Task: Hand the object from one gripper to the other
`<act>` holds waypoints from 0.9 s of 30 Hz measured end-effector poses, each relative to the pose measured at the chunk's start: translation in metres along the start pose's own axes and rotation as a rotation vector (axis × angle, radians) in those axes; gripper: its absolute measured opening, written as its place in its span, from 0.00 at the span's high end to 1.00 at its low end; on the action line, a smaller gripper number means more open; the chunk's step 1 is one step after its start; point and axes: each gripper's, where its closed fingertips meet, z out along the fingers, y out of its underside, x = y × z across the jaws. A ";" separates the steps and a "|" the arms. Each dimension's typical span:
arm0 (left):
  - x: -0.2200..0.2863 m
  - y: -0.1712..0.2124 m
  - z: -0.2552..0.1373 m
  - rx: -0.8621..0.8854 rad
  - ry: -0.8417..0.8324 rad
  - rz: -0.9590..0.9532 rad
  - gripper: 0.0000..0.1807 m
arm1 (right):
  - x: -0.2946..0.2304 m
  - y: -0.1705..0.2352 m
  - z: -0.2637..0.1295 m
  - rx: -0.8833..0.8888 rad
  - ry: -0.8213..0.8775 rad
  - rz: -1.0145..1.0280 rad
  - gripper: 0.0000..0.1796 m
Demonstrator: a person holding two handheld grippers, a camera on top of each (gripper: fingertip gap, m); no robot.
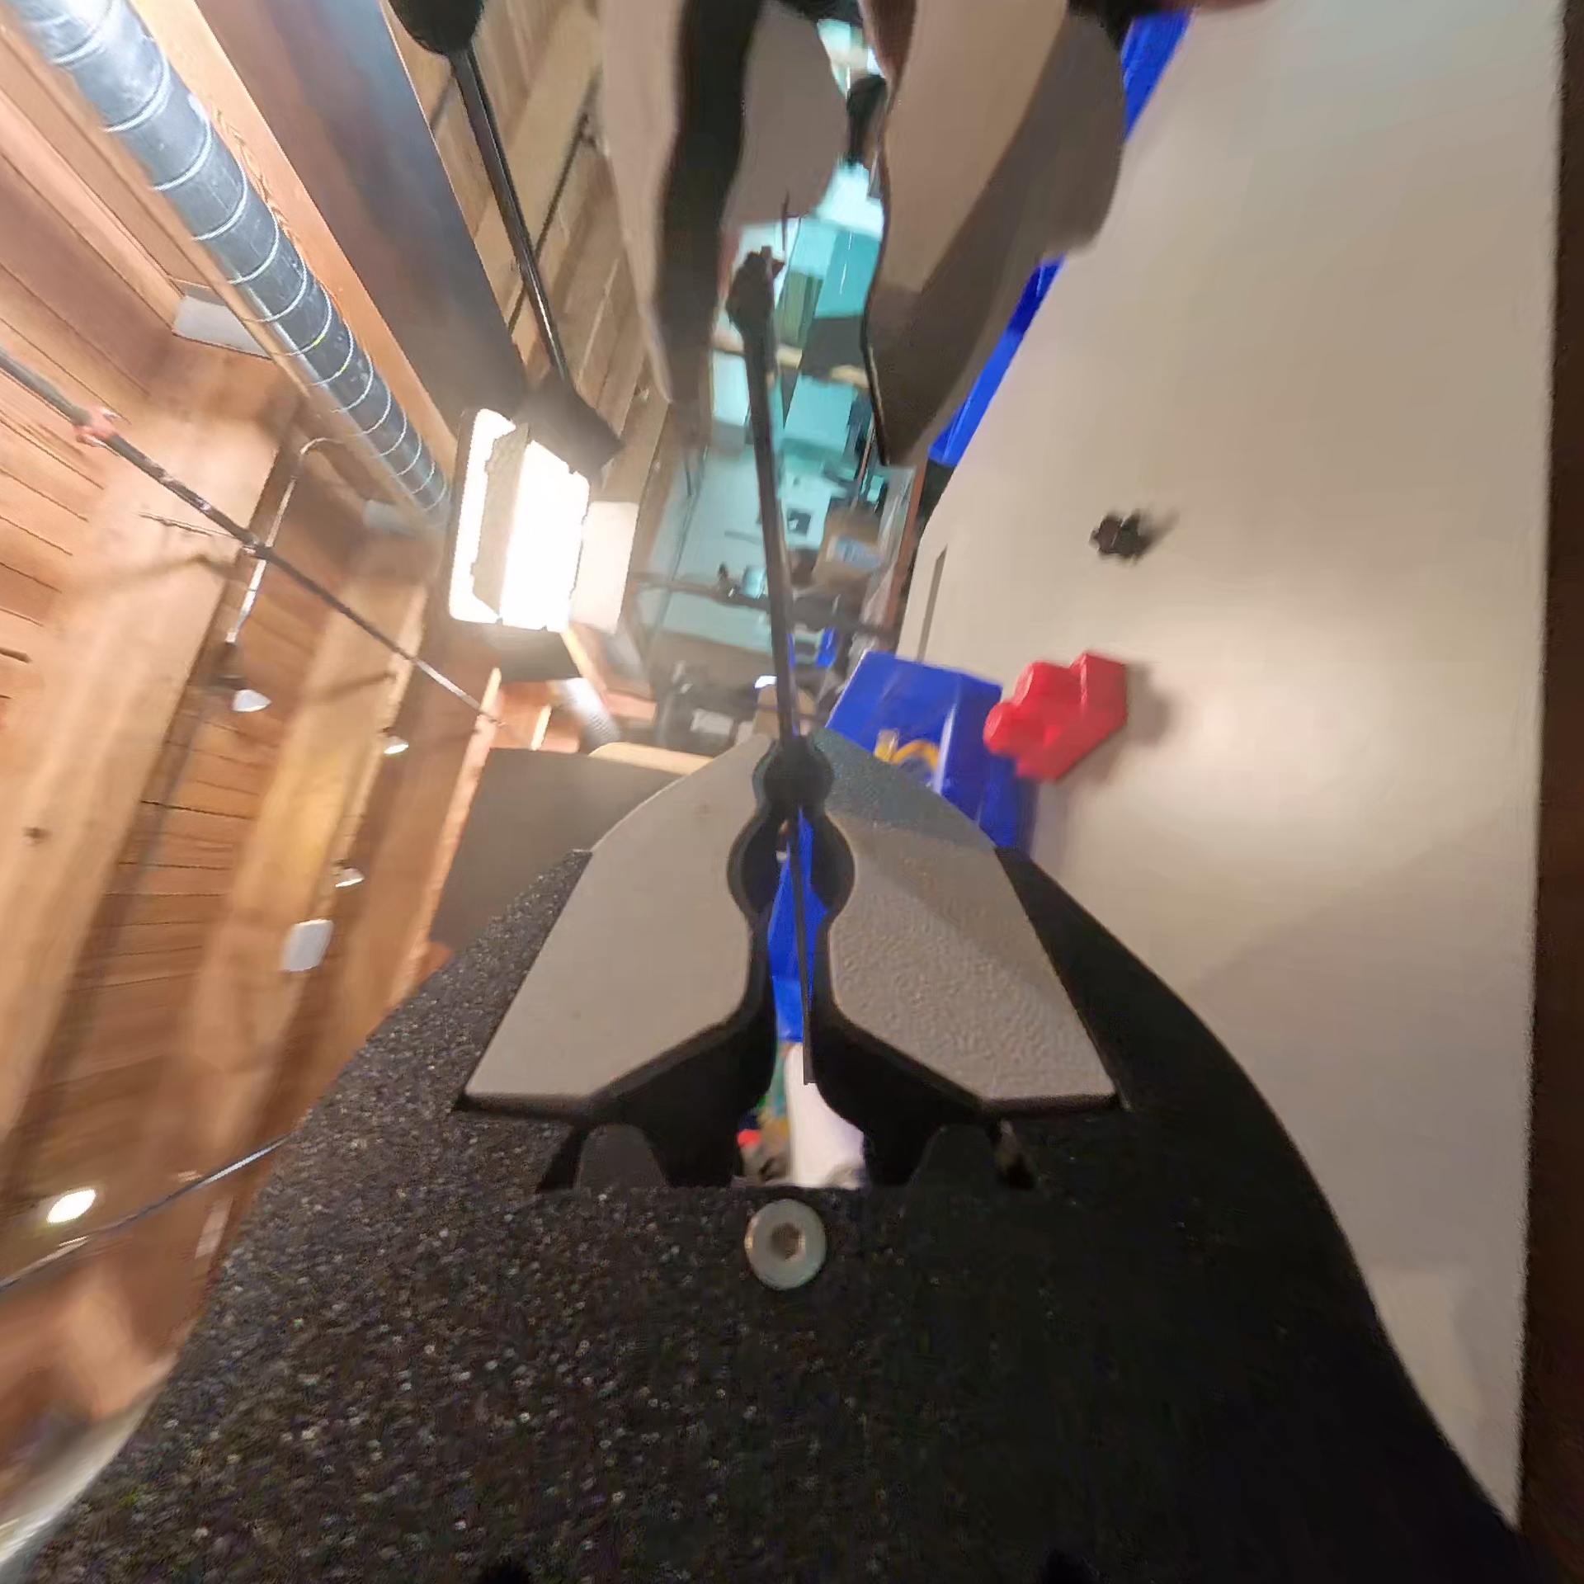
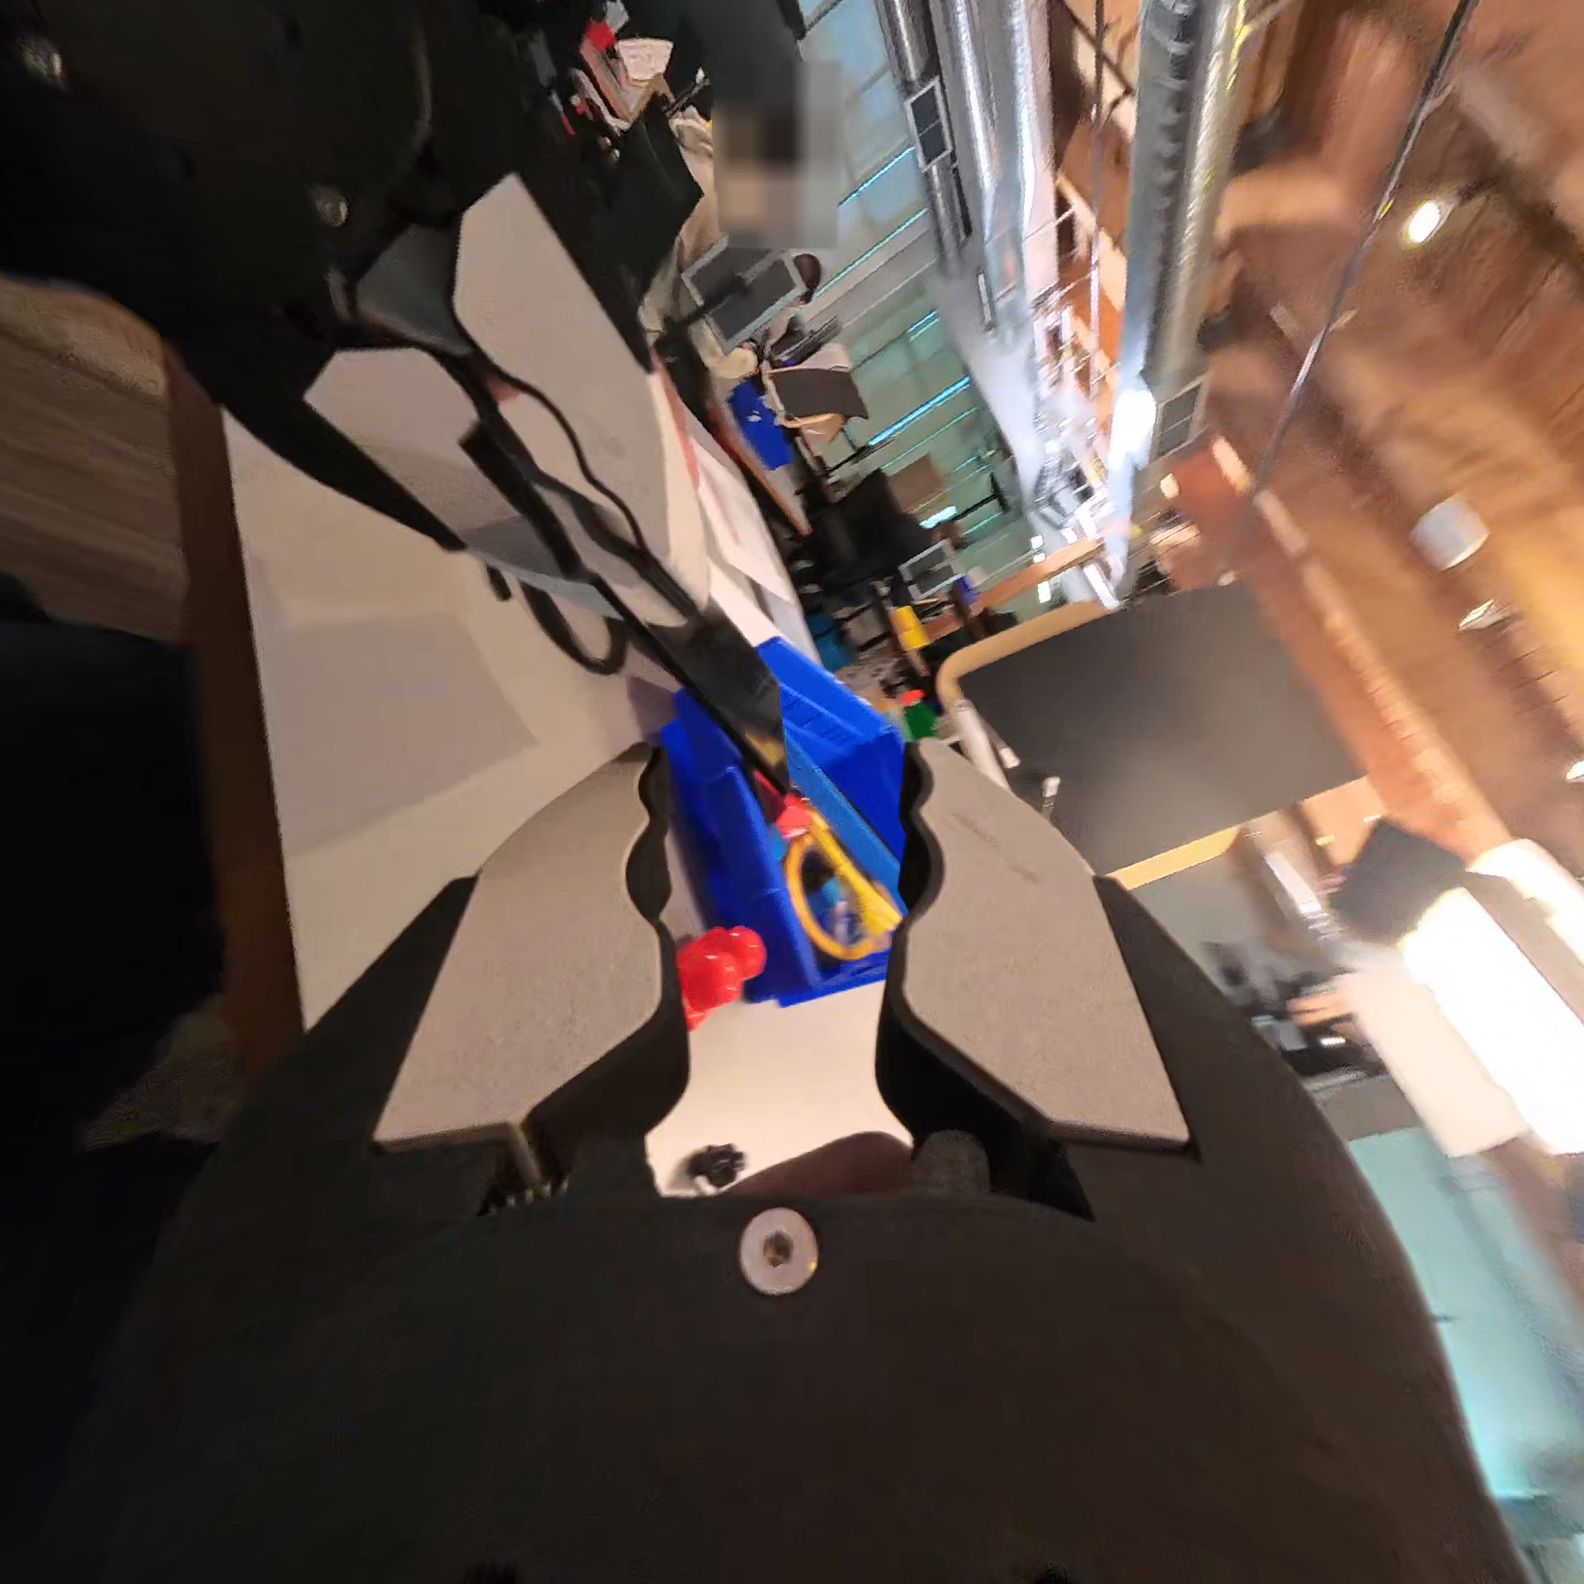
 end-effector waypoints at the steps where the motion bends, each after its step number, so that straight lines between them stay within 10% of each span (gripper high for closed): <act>1: 0.000 0.003 0.000 -0.030 0.002 0.040 0.99 | -0.002 -0.001 0.001 -0.007 0.021 -0.067 0.72; 6: 0.004 0.004 0.001 -0.084 0.024 0.149 0.99 | -0.014 -0.001 0.015 -0.075 0.111 -0.315 0.72; 14: 0.010 -0.002 0.006 -0.001 0.013 0.020 0.97 | -0.022 0.018 0.032 -0.139 0.161 -0.388 1.00; 22: -0.068 0.014 -0.032 0.395 -0.285 -0.769 0.76 | 0.012 0.013 0.018 0.099 0.254 0.004 1.00; 27: -0.089 0.037 -0.048 0.678 -0.233 -1.304 0.69 | 0.001 -0.016 -0.003 0.427 -0.054 0.403 1.00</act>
